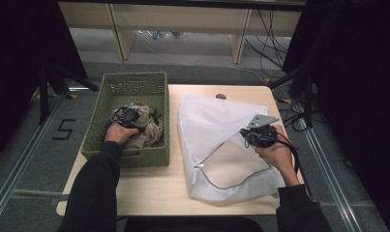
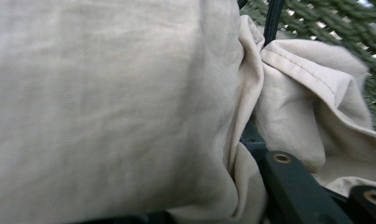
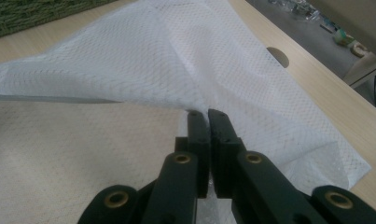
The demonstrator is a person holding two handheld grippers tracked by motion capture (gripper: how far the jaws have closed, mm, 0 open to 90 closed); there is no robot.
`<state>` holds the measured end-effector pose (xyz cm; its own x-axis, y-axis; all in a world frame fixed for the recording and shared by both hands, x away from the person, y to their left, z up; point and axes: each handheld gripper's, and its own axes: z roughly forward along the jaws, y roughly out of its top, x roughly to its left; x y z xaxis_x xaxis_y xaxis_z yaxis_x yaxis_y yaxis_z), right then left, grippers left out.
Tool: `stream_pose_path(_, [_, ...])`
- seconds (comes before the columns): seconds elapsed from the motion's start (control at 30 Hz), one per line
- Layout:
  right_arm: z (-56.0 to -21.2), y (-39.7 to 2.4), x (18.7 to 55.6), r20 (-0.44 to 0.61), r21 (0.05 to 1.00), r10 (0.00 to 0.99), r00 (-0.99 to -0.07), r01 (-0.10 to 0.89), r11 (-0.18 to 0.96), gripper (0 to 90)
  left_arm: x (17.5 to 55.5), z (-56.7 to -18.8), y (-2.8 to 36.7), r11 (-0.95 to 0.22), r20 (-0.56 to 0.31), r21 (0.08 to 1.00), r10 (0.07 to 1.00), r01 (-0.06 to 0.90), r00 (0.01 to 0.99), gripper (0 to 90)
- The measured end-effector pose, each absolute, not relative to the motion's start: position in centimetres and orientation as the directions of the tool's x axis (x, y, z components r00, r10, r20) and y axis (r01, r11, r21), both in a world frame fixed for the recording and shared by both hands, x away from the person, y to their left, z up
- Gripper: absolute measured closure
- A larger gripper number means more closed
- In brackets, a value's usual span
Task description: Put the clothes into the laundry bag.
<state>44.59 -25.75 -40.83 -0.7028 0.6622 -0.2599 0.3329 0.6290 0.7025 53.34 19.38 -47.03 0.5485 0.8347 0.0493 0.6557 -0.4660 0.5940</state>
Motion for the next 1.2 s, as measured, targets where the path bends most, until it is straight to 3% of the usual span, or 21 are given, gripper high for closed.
stream_pose_path(0.17, [-40.7,-25.8,44.6,-0.268,0.710,0.669,-0.693,0.327,0.623,89.3,53.1,-45.5,20.0,-0.383,0.031,0.679,0.868,0.627,0.496,73.0])
stream_pose_path(0.33, [-40.6,-25.8,44.6,-0.266,0.713,0.663,-0.700,0.320,0.624,89.4,52.4,-43.4,20.6,-0.372,0.043,0.721,0.866,0.584,0.498,73.6])
stream_pose_path(0.57, [-40.5,-25.8,44.6,-0.257,0.722,0.675,-0.692,0.327,0.610,89.4,51.0,-40.5,22.3,-0.268,-0.048,0.789,0.870,0.553,0.490,74.2])
stream_pose_path(0.9, [-40.4,-25.9,44.8,-0.266,0.720,0.666,-0.696,0.316,0.618,89.3,48.7,-35.6,23.1,-0.147,-0.171,0.852,0.829,0.502,0.533,74.2])
stream_pose_path(1.2, [-40.5,-25.9,44.6,-0.259,0.719,0.675,-0.691,0.329,0.612,89.3,46.2,-32.9,22.2,-0.126,-0.208,0.879,0.766,0.461,0.608,74.2])
